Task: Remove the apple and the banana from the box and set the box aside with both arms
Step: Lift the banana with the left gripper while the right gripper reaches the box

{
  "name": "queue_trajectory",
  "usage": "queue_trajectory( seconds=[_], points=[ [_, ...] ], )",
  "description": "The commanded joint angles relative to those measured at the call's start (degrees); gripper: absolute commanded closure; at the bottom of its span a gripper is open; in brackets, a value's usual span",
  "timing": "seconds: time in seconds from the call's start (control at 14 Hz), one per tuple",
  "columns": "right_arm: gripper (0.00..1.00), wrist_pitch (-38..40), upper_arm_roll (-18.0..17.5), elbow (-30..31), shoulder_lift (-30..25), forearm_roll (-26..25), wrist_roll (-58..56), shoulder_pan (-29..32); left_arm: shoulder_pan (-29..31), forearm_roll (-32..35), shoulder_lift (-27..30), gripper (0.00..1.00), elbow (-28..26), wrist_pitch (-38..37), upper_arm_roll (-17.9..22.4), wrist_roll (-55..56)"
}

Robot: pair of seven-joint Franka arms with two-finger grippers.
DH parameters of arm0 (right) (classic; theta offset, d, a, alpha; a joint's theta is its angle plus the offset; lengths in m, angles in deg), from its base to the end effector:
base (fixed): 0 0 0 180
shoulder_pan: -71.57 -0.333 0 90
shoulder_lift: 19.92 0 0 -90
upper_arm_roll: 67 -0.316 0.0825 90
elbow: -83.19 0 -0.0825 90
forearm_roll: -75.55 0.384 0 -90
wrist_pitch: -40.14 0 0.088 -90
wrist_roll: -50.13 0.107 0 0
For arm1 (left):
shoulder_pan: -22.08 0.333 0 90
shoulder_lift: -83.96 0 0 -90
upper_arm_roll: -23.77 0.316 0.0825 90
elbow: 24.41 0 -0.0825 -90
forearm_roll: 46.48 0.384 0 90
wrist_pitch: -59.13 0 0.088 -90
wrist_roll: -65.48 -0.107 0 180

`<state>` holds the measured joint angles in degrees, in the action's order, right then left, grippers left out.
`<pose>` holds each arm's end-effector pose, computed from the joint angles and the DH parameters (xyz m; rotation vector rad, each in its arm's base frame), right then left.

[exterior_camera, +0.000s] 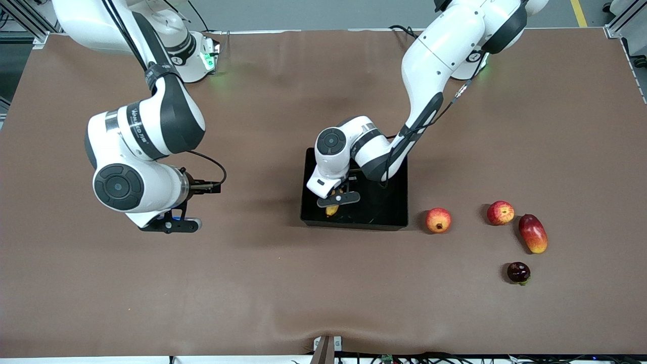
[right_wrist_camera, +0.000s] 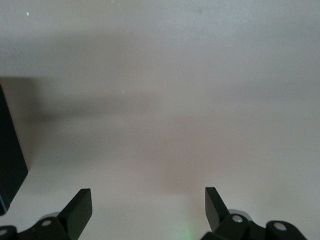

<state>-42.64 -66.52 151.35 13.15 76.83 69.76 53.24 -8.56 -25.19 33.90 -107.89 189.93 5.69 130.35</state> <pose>0.6497 0.2134 0.4296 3.0180 -0.0472 -0.4729 0.5103 -0.5066 0.1784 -3.1153 -0.2257 -0.0561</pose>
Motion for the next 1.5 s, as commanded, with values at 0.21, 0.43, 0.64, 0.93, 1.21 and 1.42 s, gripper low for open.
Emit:
queue_trajectory(
  seconds=[0.21,0.43,0.64,0.93,1.21,1.42],
  points=[
    [0.0,-8.3,0.1,7.9,-2.5,1.2,-4.1,0.0,-0.4,1.1,1.8,1.0,1.6,0.1,0.9,1.0],
    [0.0,-17.3,0.1,17.1,-6.9,1.4,-4.1,-0.3,0.1,1.0,4.6,1.0,2.2,-0.5,0.8,1.0],
    [0.0,-26.1,0.1,24.9,-10.1,2.8,-4.0,-0.6,0.3,0.8,8.5,1.0,3.1,-2.9,0.8,1.0],
    [0.0,-34.8,0.2,29.5,-10.4,4.1,-3.1,-3.7,5.7,0.7,15.2,1.0,2.5,-7.7,0.1,-3.0],
    [0.0,-37.4,0.2,29.4,-9.7,4.1,-3.1,-4.6,11.3,0.4,18.9,1.0,1.5,-11.6,0.1,-10.8],
    [0.0,-40.2,0.2,29.0,-7.9,3.6,-3.3,-6.8,16.2,0.4,19.8,1.0,-0.7,-11.5,0.1,-19.0]
  ],
)
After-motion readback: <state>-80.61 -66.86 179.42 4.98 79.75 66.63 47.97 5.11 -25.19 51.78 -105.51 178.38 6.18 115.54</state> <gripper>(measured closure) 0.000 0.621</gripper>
